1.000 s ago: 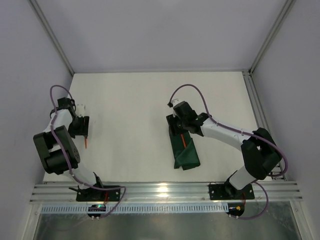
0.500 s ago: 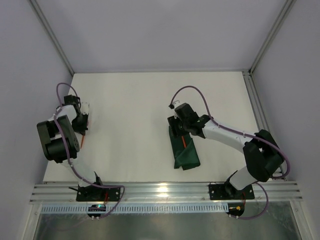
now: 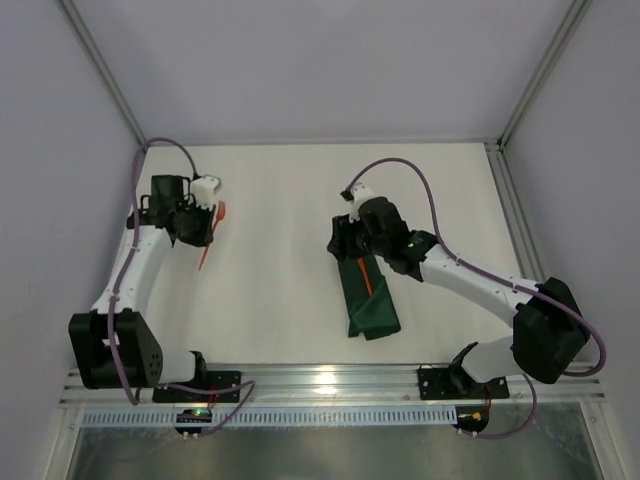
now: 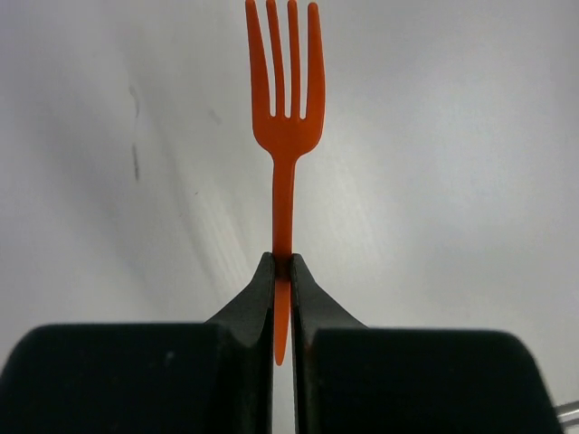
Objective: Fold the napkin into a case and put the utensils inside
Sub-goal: Pick up the fork from the corner of the board, then pass from the left arm to the right
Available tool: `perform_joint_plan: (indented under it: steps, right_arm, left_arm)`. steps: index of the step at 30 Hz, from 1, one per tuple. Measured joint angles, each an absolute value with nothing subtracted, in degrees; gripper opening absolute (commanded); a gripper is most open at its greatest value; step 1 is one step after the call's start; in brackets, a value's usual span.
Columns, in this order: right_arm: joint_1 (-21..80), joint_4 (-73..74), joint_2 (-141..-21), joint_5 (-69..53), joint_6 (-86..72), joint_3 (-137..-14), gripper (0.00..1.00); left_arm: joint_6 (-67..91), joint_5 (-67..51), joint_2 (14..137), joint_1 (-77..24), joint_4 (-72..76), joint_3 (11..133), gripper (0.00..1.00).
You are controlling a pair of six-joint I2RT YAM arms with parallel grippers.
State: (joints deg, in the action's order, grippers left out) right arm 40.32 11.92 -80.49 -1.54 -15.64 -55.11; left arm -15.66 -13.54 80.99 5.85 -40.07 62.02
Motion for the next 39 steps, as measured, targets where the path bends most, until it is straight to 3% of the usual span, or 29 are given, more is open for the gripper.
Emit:
perform_joint_plan:
  steps: [5, 14, 22, 29, 39]
  right_arm:
    - [43.72, -0.54, -81.17, -5.39, -20.93, -57.87, 0.55]
    - [47.46, -23.77, -94.76, -9.76, -37.01, -69.06, 0.48]
    - [48.97, -26.68, -104.66, -10.52, -45.84, -74.39, 0.44]
    - [50.06, -27.88, -105.51, -10.57, -47.81, -76.36, 0.36]
    - [50.02, -28.69, -107.13, -10.57, -48.73, -78.43, 0.34]
  left_arm:
    - [-13.23, -15.62, 71.59, -5.48, -42.83, 66.72, 0.00]
    - [-7.27, -15.84, 67.22, -9.13, -47.92, 72.23, 0.00]
    - [-4.51, -15.66, 66.30, -9.87, -48.77, 72.20, 0.00]
    - [-3.62, -15.62, 66.22, -10.13, -48.75, 71.85, 0.00]
    - [-3.42, -15.66, 66.22, -10.87, -48.71, 71.37, 0.00]
